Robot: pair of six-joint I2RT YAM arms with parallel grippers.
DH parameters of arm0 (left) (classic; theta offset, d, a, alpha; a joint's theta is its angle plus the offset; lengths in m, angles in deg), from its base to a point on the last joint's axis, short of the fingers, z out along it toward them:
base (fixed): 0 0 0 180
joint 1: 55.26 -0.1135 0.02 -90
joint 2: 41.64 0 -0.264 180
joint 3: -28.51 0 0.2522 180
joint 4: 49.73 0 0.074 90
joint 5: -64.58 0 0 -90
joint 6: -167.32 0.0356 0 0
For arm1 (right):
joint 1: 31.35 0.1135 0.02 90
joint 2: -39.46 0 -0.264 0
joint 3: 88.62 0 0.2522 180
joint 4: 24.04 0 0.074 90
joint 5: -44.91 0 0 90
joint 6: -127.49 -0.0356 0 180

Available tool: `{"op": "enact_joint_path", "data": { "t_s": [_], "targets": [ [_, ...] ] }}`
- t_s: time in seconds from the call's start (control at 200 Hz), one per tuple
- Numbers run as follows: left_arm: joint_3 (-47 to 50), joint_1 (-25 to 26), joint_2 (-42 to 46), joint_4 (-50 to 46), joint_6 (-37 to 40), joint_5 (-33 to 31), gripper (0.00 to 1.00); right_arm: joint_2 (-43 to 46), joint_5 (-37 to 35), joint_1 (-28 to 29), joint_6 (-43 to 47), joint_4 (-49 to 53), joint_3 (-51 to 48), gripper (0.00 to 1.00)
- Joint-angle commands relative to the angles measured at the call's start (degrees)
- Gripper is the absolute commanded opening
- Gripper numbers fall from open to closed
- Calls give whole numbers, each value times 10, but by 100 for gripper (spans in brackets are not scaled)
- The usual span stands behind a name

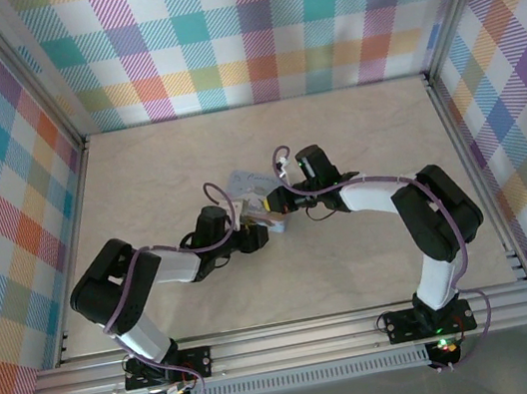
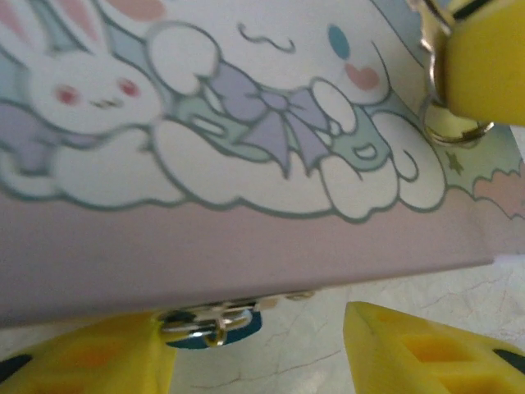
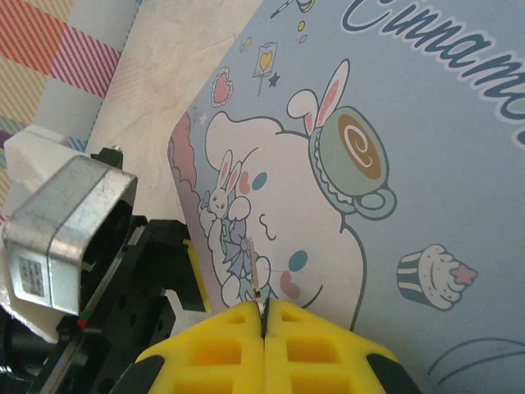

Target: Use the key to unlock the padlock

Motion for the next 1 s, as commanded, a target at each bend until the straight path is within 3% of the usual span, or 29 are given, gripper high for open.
{"op": "enact_joint_path", "data": {
  "t_s": [0.0,0.305,0.995],
  "targets": [
    [-13,10,-8,27,1,-13,52,-2,-13,5,8,52,-10,0],
    [-5,11,0,45,-39,-56,49,-1,-14,7,7,52,-10,0],
    [-23,11,3,31,-73,-35,25,38,-30,13,23,40,-12,0]
  ]
}}
